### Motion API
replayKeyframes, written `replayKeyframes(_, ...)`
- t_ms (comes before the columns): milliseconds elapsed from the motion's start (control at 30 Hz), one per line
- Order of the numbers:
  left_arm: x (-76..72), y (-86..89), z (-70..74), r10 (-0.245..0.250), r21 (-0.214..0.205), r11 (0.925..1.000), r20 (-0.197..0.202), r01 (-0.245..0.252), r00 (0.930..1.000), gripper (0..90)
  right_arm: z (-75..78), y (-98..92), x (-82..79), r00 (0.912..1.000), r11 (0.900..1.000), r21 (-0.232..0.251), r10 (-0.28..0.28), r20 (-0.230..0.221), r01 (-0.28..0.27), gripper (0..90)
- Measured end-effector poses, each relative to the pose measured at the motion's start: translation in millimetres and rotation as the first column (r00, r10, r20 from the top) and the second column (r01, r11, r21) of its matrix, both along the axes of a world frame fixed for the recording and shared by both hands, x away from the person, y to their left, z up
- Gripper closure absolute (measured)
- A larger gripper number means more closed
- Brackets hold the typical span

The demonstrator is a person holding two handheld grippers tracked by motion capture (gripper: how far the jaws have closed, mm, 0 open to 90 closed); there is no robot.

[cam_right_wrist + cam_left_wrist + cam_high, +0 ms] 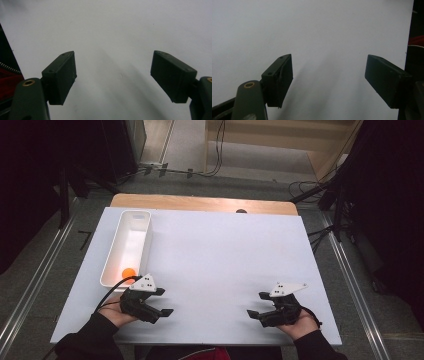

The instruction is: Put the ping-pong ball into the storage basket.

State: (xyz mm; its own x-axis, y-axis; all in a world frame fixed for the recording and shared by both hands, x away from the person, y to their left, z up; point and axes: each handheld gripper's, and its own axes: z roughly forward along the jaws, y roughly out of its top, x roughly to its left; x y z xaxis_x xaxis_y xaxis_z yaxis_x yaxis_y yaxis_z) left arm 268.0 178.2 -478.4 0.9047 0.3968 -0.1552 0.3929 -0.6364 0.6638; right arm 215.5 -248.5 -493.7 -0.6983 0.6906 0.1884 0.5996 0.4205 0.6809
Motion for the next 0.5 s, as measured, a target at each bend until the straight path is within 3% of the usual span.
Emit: replayKeyframes(500, -2.2, 2.7, -3.9, -0.019, 0.014, 0.9997, -0.016, 0.020, 0.9997, 22.8, -0.3, -0.1, 0.6, 1.0000, 1.0000, 0.000, 0.001, 0.005, -0.001, 19.3)
